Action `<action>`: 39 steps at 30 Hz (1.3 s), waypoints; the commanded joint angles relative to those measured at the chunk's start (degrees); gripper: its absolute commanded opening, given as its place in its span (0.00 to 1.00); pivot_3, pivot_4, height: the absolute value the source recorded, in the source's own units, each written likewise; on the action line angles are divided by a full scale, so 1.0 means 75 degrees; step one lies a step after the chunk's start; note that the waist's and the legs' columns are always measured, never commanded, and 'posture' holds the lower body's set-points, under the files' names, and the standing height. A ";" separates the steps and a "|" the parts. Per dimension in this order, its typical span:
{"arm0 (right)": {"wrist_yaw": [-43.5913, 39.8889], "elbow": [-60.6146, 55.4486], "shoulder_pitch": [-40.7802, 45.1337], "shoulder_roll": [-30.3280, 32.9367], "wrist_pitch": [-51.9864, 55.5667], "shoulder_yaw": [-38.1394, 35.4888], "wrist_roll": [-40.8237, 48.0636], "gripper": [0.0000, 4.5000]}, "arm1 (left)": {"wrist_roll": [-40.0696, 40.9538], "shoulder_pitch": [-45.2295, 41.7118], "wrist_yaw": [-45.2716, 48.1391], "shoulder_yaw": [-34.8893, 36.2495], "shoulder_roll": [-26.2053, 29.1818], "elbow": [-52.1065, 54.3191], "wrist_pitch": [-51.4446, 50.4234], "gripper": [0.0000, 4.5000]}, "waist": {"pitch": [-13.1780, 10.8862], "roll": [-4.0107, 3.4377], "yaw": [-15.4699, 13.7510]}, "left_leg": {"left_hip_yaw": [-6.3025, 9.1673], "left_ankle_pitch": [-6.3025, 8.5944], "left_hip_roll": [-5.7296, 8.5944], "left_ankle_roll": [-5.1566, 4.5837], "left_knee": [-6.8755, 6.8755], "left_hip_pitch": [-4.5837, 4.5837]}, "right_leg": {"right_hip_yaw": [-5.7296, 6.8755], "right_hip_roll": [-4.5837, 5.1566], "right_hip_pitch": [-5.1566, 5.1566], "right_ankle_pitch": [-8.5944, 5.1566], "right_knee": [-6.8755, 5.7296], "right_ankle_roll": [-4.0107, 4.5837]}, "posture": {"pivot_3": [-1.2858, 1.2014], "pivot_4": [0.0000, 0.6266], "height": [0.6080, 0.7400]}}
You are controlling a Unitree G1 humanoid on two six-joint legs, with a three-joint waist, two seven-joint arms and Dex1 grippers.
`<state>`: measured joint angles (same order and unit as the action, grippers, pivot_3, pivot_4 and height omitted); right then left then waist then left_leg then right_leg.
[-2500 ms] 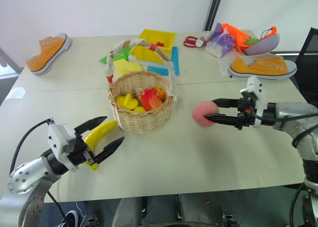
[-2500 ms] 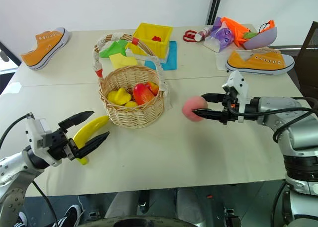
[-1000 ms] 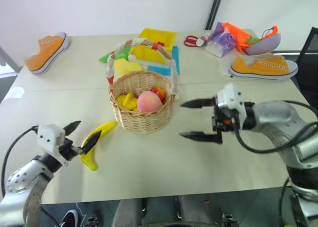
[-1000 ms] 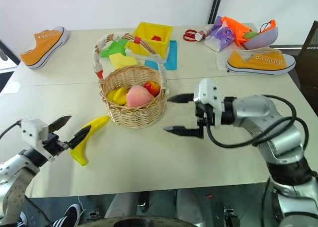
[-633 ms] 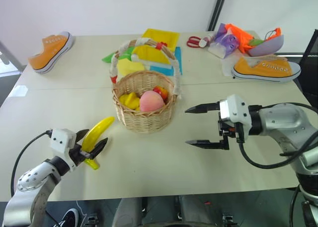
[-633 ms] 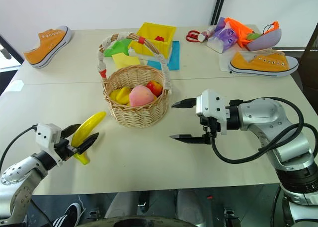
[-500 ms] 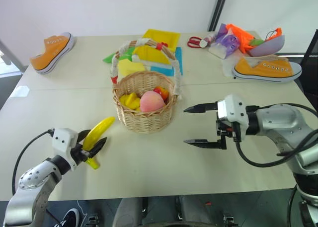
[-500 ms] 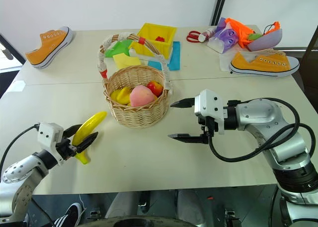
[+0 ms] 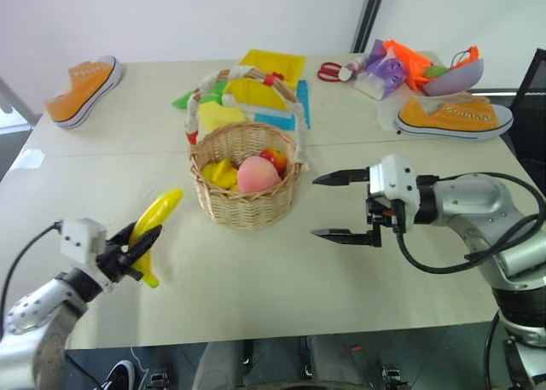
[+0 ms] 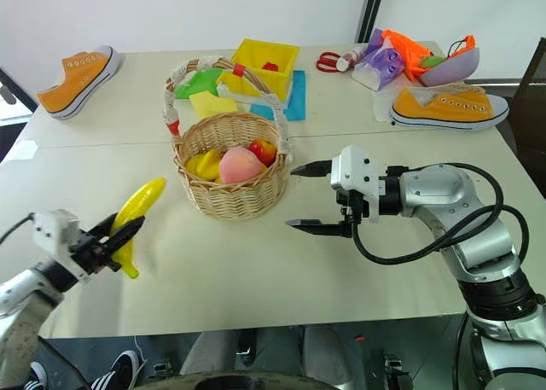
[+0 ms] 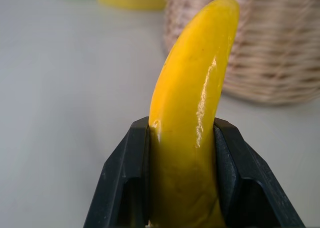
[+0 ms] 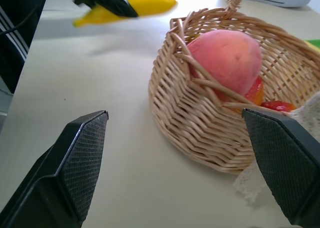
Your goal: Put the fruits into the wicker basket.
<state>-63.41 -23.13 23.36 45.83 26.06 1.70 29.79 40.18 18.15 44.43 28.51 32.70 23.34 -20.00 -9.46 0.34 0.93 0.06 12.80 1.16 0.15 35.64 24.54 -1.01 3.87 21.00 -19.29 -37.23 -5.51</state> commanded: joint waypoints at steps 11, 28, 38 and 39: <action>0.0831 0.0291 0.0406 -0.0612 -0.0032 -0.0587 0.0322 1.00 | 0.0358 -0.3819 -0.3401 -0.2059 -0.0304 0.0874 -0.2015 0.28 | 0.0001 0.0002 -0.0023 | 0.0005 0.0008 0.0009 -0.0021 0.0062 -0.0007 | 0.0010 -0.0004 -0.0042 0.0017 -0.0014 -0.0031 | 0.52 0.24 1.00; 0.1235 0.0221 0.0288 -0.0714 -0.0120 -0.0528 0.0168 1.00 | 0.0039 -0.5677 -0.4475 -0.2601 -0.1314 0.0128 -0.2804 0.78 | -0.0009 0.0018 -0.0039 | 0.0009 0.0000 0.0004 -0.0010 0.0076 -0.0006 | 0.0008 -0.0027 -0.0035 0.0018 -0.0047 -0.0040 | 0.52 0.24 1.00; 0.1343 0.0444 0.0408 -0.0919 -0.0160 -0.0537 0.0200 1.00 | 0.1113 -0.4941 -0.3809 -0.2247 -0.1257 0.1350 -0.2931 0.99 | -0.0010 0.0020 -0.0037 | 0.0011 0.0000 0.0002 -0.0008 0.0073 -0.0006 | 0.0008 -0.0026 -0.0033 0.0018 -0.0048 -0.0040 | 0.52 0.24 1.00; 0.1383 0.0471 0.0426 -0.0983 -0.0129 -0.0567 0.0250 1.00 | 0.1330 -0.4849 -0.3659 -0.2181 -0.1217 0.1557 -0.2907 0.99 | -0.0010 0.0020 -0.0021 | 0.0011 -0.0001 0.0002 -0.0007 0.0074 -0.0006 | 0.0009 -0.0027 -0.0033 0.0018 -0.0049 -0.0040 | 0.52 0.24 1.00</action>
<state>-53.66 -19.38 25.31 39.04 25.79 -0.99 30.69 47.21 -18.28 14.91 10.58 23.00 30.34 -42.91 -9.54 0.49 0.77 0.14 12.80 1.18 0.11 36.19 24.49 -0.96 3.67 20.75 -19.16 -37.59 -5.80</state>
